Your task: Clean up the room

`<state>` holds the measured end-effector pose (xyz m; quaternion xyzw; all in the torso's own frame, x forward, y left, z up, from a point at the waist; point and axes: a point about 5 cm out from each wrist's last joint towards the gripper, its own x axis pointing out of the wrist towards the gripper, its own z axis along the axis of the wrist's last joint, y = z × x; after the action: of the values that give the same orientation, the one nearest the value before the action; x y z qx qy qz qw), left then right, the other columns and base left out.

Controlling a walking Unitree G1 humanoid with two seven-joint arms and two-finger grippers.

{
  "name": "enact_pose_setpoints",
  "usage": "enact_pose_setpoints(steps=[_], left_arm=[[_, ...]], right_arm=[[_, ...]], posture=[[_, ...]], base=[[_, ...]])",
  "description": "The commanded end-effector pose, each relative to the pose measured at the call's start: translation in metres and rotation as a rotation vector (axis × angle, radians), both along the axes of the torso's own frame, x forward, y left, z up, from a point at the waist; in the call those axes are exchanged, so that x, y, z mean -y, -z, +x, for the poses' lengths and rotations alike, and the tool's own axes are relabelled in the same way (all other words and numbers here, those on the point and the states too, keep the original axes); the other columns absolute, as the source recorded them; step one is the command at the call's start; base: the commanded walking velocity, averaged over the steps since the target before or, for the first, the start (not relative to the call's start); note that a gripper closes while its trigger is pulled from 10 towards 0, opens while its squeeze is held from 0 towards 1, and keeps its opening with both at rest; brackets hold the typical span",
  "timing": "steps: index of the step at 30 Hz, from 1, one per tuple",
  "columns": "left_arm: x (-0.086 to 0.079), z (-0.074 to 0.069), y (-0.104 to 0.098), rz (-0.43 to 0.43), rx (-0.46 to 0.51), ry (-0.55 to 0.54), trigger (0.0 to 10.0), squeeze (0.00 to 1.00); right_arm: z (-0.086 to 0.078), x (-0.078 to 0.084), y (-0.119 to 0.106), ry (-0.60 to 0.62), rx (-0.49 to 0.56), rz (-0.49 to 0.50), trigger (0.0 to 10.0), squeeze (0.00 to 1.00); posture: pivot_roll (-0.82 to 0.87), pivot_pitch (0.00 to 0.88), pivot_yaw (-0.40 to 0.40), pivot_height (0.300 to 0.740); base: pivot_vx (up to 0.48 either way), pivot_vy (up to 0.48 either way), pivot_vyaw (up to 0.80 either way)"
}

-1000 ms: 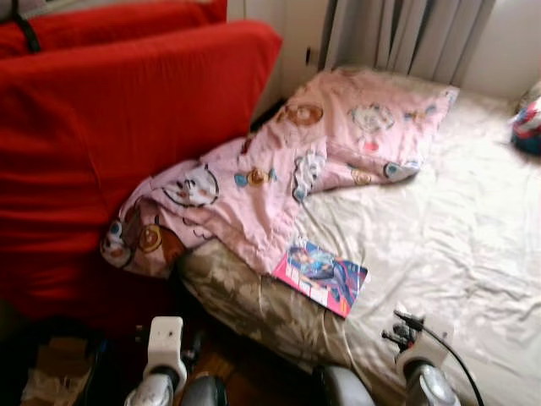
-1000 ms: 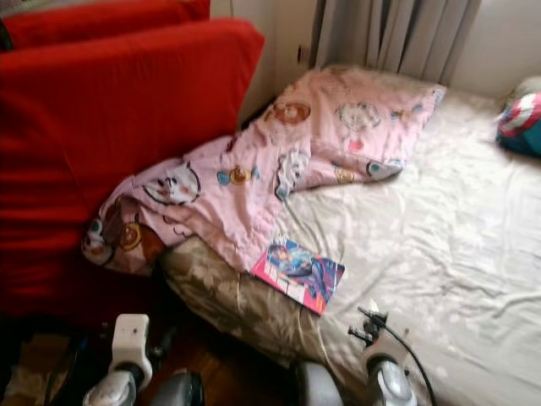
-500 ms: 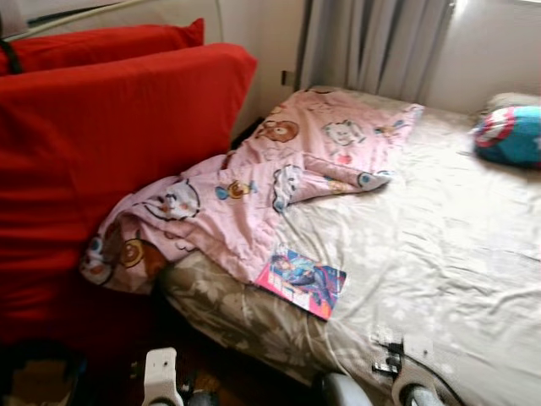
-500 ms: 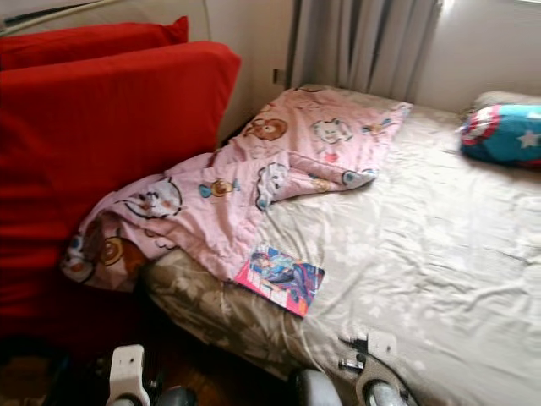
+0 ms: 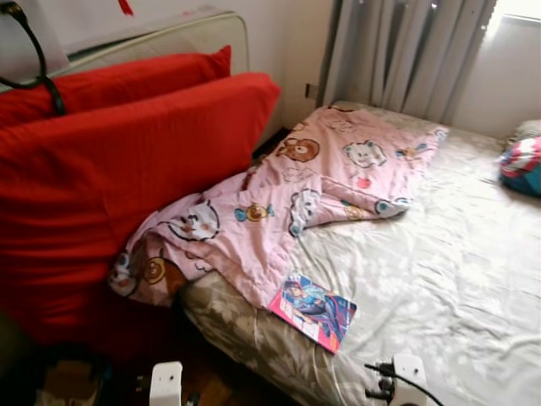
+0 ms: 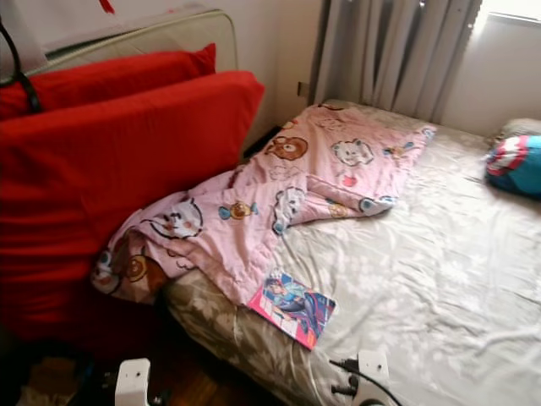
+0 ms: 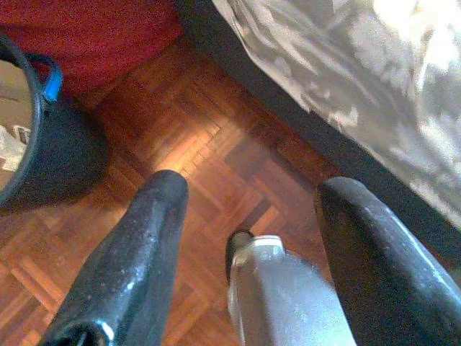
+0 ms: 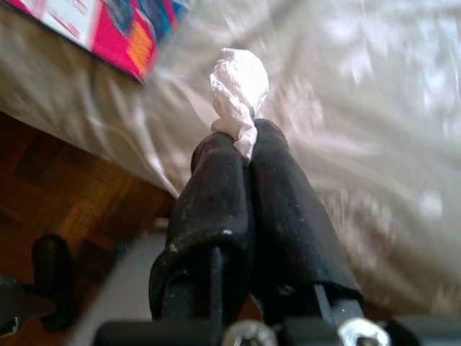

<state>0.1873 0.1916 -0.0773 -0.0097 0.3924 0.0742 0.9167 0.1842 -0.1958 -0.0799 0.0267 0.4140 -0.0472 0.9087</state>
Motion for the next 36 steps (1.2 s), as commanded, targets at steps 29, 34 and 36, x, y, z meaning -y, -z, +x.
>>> enact_pose_setpoints(steps=[29, 34, 36], left_arm=[[0.001, 0.001, 0.001, -0.008, -0.038, 0.003, 10.0, 0.00], [-0.001, -0.002, 0.003, -0.009, -0.050, 0.001, 10.0, 0.00], [-0.001, -0.004, 0.004, -0.010, -0.055, -0.001, 10.0, 0.00]], right_arm=[[-0.001, 0.050, -0.009, 0.027, -0.053, -0.015, 10.0, 0.00], [0.001, 0.046, -0.009, 0.009, -0.047, -0.014, 10.0, 0.00], [0.001, 0.047, -0.009, 0.000, -0.047, -0.019, 10.0, 0.00]], posture=[[0.01, 0.000, -0.057, 0.740], [0.01, 0.000, -0.053, 0.740], [0.01, 0.000, -0.054, 0.740]], base=[[0.000, 0.125, 0.13], [0.000, 0.366, 0.00], [0.000, 0.375, 0.00]])
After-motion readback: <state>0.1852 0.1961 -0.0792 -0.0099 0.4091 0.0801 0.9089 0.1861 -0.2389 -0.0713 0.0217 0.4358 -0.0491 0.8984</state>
